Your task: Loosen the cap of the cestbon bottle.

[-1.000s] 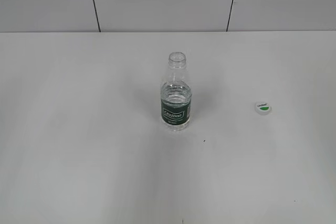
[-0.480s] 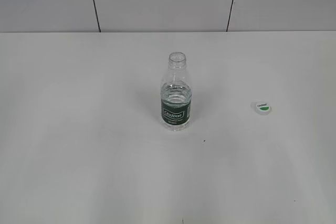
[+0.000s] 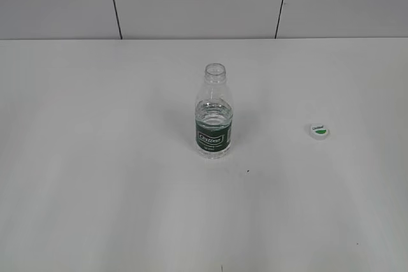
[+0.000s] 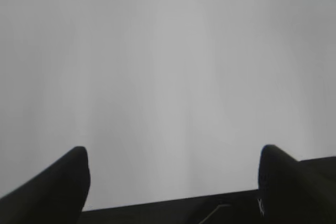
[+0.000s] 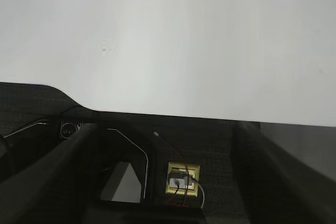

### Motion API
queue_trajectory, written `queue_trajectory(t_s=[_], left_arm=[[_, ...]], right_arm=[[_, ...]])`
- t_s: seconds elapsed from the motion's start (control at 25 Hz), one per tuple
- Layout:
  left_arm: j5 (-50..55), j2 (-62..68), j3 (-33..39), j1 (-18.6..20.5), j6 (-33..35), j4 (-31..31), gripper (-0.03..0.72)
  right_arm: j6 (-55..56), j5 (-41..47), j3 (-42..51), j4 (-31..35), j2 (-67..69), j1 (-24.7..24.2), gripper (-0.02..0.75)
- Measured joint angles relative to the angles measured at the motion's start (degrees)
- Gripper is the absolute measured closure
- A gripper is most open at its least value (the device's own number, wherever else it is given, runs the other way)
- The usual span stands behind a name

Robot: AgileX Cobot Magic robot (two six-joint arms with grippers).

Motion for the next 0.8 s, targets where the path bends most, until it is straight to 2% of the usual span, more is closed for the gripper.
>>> queue_trajectory(t_s=[0.24,0.8], left_arm=[[0.05,-9.44,0.00,0.00,0.00,-0.07,0.098],[0.24,-21.68,0.41,0.00,0.00,-0.08,0.098]], right_arm=[[0.07,0.00,0.00,0.00,-5.31,0.00,0.148],[0.07,0.05,0.06,0.00,-25.34,0.00,0.148]])
